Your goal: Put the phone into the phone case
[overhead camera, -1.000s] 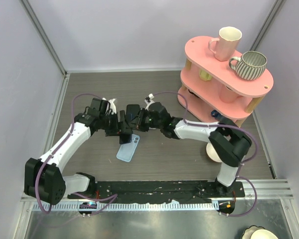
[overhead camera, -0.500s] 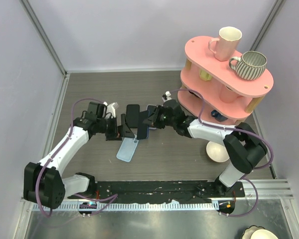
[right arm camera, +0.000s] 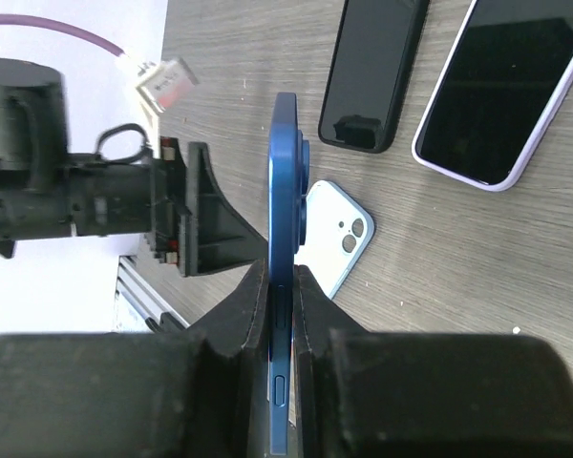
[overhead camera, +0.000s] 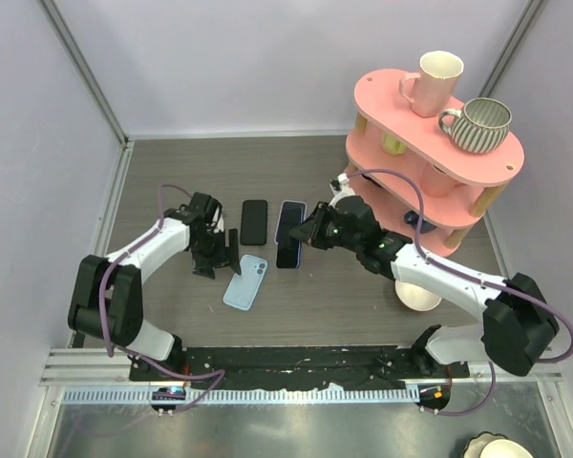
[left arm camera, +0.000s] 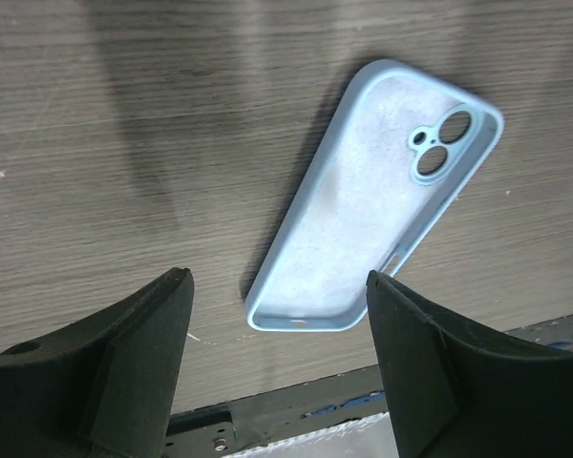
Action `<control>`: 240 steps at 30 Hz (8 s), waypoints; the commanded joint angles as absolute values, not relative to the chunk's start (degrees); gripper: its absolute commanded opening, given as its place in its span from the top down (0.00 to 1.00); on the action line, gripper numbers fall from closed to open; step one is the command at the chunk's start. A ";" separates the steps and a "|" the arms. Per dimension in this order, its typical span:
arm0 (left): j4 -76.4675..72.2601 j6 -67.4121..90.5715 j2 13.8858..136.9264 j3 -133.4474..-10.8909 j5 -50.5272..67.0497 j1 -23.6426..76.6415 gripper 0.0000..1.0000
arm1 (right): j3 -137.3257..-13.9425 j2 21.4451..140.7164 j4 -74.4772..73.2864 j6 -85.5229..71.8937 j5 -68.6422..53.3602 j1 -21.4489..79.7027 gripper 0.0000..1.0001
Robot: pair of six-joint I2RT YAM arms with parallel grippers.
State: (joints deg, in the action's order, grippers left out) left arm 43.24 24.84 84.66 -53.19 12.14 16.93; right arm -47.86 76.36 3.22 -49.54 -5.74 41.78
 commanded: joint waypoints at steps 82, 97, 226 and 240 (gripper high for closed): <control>15.91 42.80 72.95 -36.83 38.76 2.20 0.00 | -63.28 110.56 3.42 -33.92 -32.43 45.70 0.93; 3.07 53.88 65.32 -26.90 33.77 2.55 0.05 | -60.47 111.97 6.59 -36.47 -31.20 45.70 0.89; 17.05 49.04 68.72 -34.54 11.06 19.60 0.53 | -52.82 103.36 7.90 -43.86 -16.69 48.08 0.37; 16.88 48.95 75.23 -30.68 13.45 16.70 1.00 | -54.93 104.85 4.13 -42.63 -10.20 50.01 0.37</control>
State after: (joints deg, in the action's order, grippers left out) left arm 15.97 50.13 73.95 -30.98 14.50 17.10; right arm -53.10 103.66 7.62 -43.64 -14.70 49.19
